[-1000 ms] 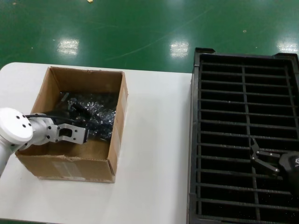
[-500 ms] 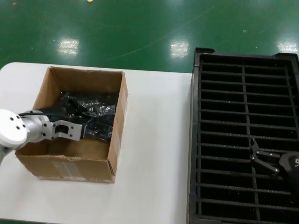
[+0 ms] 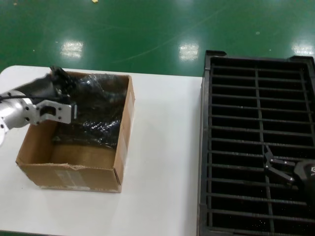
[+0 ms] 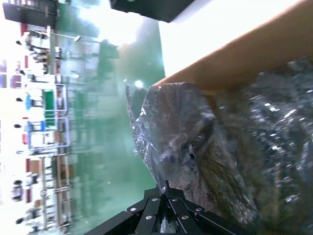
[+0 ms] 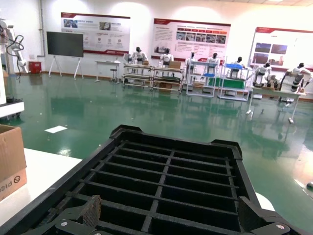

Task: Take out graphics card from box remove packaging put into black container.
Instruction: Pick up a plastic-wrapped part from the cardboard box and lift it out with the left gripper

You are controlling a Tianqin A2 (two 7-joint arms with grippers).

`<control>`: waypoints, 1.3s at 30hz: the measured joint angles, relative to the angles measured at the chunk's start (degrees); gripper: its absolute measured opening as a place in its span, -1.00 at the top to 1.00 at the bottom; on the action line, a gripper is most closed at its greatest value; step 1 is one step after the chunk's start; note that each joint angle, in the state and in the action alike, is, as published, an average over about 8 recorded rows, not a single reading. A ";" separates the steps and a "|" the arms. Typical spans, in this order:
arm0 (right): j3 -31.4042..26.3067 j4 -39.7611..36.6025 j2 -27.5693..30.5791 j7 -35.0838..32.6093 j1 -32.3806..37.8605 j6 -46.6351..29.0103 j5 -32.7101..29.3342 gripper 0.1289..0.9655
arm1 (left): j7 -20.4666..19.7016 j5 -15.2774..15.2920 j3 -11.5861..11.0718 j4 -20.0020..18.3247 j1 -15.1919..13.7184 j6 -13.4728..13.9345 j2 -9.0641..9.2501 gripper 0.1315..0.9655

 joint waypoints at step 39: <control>0.00 0.00 0.00 0.00 0.00 0.00 0.00 -1.00 | -6.33 -9.15 -7.16 -46.41 27.25 2.74 -11.11 0.98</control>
